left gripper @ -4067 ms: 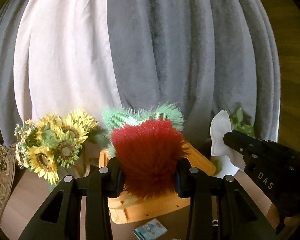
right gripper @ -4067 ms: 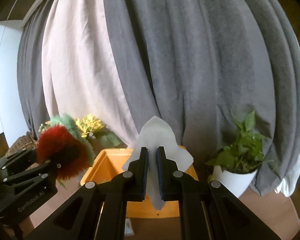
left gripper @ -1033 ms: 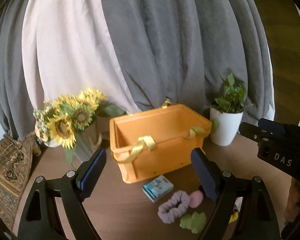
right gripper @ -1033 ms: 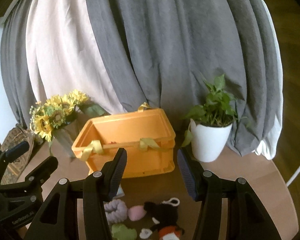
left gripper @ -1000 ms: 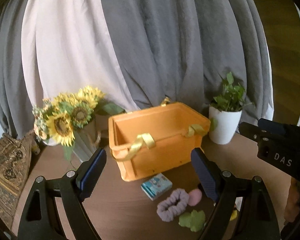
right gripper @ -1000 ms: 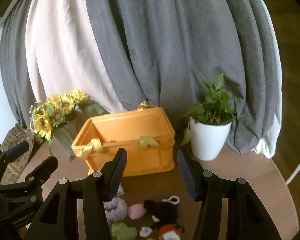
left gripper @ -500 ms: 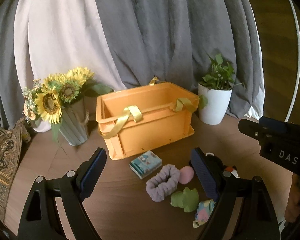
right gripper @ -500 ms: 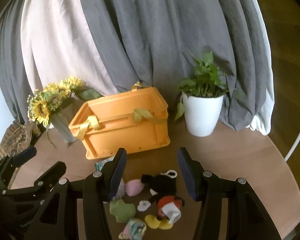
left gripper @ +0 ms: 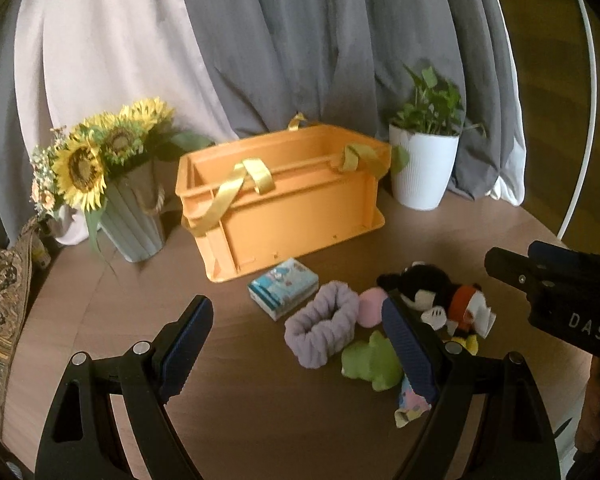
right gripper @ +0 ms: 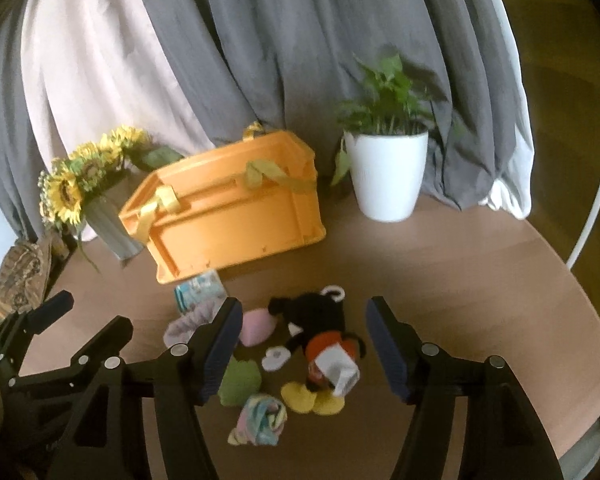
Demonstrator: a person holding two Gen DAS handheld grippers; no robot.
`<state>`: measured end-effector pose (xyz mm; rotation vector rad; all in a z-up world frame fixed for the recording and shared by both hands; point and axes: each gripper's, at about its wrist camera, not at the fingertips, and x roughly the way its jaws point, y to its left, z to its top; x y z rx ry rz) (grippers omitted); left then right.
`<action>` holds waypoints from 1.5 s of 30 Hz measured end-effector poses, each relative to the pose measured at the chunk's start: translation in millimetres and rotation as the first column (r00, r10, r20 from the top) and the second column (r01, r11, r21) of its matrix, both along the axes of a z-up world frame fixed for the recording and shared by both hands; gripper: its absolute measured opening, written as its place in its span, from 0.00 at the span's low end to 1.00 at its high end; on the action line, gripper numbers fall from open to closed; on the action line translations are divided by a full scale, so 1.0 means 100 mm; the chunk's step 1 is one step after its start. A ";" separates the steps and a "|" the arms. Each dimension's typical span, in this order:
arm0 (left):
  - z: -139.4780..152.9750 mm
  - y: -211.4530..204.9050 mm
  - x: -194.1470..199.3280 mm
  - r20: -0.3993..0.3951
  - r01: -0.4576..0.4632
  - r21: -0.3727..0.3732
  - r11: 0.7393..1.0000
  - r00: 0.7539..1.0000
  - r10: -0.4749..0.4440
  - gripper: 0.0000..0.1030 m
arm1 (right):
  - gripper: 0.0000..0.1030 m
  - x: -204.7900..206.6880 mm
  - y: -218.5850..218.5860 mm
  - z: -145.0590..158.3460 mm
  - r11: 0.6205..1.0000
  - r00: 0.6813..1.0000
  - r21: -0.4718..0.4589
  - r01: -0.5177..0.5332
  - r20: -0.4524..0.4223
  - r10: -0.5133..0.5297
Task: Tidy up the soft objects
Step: 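Grasp the lavender scrunchie with the left tool while the right tool grasps the Mickey plush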
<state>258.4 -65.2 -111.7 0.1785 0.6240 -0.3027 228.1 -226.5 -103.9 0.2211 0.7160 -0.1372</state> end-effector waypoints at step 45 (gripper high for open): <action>-0.94 -0.10 0.66 -0.231 0.102 -0.063 0.993 0.966 -0.114 0.42 | 0.62 0.39 -0.02 -1.02 0.995 0.960 -0.001 0.097 -0.264 -0.094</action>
